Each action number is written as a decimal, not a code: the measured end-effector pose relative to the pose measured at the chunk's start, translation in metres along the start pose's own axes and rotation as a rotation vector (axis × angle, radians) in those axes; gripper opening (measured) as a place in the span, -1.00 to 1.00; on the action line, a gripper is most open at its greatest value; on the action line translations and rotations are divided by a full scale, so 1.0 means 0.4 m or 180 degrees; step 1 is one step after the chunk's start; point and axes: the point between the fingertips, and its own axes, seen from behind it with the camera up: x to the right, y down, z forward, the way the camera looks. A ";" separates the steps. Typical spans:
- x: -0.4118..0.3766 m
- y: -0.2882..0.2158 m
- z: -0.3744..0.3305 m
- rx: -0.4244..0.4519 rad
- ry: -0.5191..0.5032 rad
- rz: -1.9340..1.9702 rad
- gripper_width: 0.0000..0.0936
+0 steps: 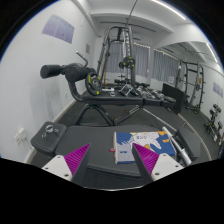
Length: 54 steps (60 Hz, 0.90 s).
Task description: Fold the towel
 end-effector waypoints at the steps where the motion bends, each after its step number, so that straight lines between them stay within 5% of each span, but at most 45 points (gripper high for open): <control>1: 0.005 0.006 0.006 -0.0012 0.0003 0.0003 0.84; 36: 0.060 0.201 0.521 -0.0544 0.0043 -0.0048 0.77; 40: 0.054 0.235 0.545 -0.0644 -0.0007 -0.0019 0.59; 44: 0.062 0.232 0.549 -0.0625 -0.0023 0.0006 0.13; 48: 0.095 0.234 0.552 -0.0630 0.0176 -0.0216 -0.83; 54: 0.088 0.237 0.538 -0.0660 0.0314 -0.0405 -0.93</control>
